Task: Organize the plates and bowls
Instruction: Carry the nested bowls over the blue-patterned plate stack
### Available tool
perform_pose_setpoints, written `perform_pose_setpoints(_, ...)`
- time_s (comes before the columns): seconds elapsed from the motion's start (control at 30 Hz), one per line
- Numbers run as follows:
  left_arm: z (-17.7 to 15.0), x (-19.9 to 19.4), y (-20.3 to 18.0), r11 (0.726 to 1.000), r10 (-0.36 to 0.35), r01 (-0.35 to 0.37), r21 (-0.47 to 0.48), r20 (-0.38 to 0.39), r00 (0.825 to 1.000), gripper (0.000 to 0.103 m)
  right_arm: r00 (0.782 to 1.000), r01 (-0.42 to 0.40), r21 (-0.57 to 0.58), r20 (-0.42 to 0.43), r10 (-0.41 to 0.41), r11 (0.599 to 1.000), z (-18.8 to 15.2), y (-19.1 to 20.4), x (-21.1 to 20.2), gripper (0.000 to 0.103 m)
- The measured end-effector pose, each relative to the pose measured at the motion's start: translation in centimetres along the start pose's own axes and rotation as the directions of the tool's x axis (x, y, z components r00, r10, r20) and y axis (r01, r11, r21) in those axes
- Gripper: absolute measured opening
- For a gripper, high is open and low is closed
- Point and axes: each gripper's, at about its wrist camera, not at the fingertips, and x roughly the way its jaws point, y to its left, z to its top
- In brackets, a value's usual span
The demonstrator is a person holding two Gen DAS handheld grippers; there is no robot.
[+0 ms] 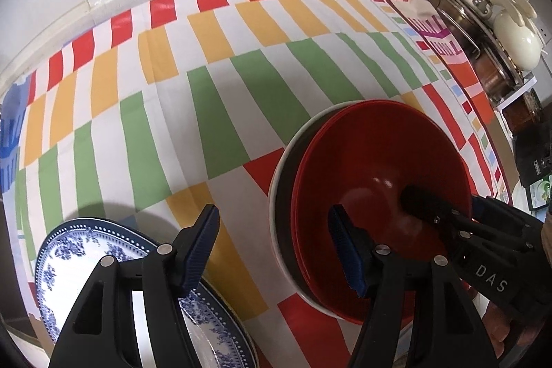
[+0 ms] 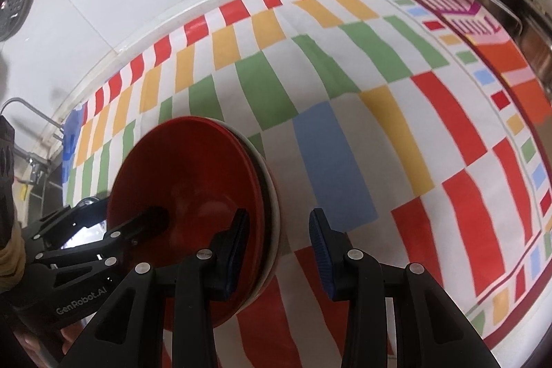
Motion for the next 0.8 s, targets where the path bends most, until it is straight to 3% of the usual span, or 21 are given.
perform_pose_setpoints(0.13, 0.0, 0.6, -0.2, 1.0, -0.016, 0.016, -0.006, -0.023, 1.0, 0.061, 0.999, -0.027, 0.022, -0.024, 0.027, 0.999, -0.1, -0.1, 0.7, 0.037)
perform_pose_setpoints(0.43, 0.0, 1.2, -0.4, 0.996, -0.088, 0.086, -0.026, -0.048, 0.995, 0.038, 0.997, -0.06, 0.039, -0.05, 0.062, 0.997, -0.3, 0.3, 1.3, 0.035)
perform_pose_setpoints(0.5, 0.0, 1.2, -0.6, 0.996, -0.085, 0.084, -0.026, -0.048, 0.995, 0.038, 0.996, -0.067, 0.028, -0.053, 0.069, 0.997, -0.2, 0.6, 1.3, 0.028)
perform_pose_setpoints(0.8, 0.1, 1.2, -0.6, 0.997, -0.067, 0.066, -0.039, -0.05, 0.996, 0.037, 0.997, -0.028, 0.046, -0.064, 0.031, 0.999, 0.0, 0.8, 1.0, 0.025)
